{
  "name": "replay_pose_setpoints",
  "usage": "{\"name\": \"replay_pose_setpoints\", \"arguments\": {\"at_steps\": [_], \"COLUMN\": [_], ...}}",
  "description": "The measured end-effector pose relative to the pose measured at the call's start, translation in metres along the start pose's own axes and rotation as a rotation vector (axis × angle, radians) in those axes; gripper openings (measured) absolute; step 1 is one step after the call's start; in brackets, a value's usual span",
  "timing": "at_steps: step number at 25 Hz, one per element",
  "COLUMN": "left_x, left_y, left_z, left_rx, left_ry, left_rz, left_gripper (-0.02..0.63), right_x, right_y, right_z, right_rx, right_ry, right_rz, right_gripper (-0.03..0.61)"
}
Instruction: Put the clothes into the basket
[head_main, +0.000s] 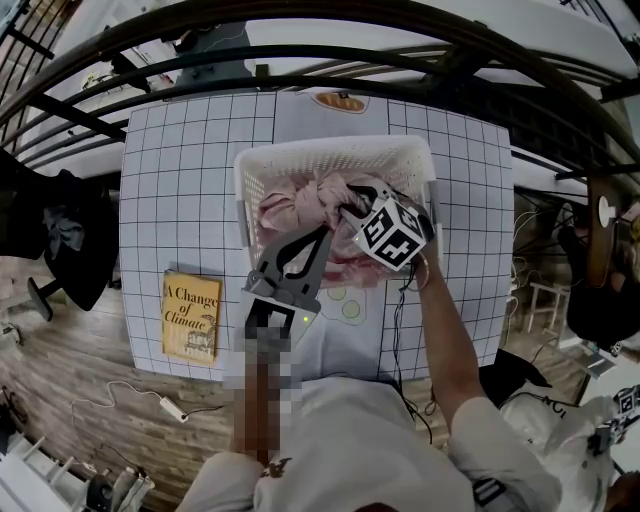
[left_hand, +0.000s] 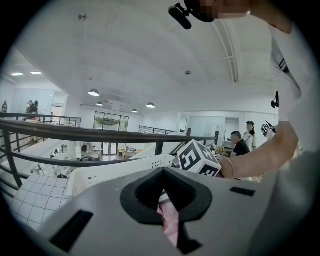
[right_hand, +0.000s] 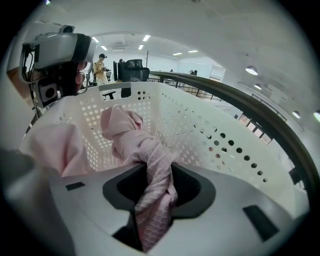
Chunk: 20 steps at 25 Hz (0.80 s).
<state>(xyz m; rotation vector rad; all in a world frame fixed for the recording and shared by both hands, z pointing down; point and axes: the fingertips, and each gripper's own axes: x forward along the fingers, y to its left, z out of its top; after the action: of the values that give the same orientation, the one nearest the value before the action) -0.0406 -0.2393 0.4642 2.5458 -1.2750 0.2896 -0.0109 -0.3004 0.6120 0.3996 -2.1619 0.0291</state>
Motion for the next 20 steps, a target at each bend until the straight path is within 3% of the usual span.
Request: {"name": "replay_pose_setpoints", "arguments": {"at_steps": [20], "left_x": [0.0], "left_y": [-0.001], "left_z": [-0.001], "left_rx": [0.006], "left_ry": [0.006], "left_rz": [-0.003], "left_gripper": [0.003], "right_x": [0.017], "right_y": [0.0], "right_z": [-0.019], "right_rx": [-0.024], "right_ry": [0.089], "right_rz": [-0.029], "right_gripper": [0.169]}}
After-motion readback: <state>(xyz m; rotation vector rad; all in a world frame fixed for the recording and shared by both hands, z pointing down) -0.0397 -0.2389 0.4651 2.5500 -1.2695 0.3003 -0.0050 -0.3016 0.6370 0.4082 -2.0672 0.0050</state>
